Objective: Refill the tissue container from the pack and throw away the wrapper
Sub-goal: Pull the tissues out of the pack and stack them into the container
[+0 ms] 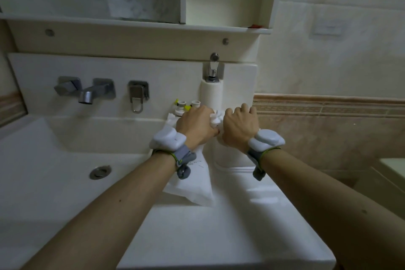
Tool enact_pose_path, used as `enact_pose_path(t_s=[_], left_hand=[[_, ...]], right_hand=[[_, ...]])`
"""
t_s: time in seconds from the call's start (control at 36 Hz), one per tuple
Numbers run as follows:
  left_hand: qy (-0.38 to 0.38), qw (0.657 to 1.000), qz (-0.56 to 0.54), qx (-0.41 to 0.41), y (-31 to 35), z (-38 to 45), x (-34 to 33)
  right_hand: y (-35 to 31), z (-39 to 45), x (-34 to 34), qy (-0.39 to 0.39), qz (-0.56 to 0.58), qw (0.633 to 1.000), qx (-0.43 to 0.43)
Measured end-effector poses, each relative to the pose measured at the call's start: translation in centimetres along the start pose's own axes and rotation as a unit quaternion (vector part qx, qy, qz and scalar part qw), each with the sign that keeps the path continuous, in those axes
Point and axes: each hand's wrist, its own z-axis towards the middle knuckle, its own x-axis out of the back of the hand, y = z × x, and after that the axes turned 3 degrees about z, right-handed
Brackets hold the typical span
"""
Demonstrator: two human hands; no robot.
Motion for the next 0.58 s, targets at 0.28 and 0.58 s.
enact_pose_path(t_s=[0.28,0.58], left_hand=[[-0.009,1.0,-0.017,0.012,-0.2,-0.2,-0.2],[0.043,0.954,-0.288,0.071,0.5,-0.8,1.1]], right_hand=[[0.9,-0.1,0.8,-0.007,0.122,0.993,0.0],[2.6,0.2,2.7,0.051,0.217,0.974,-0.029]])
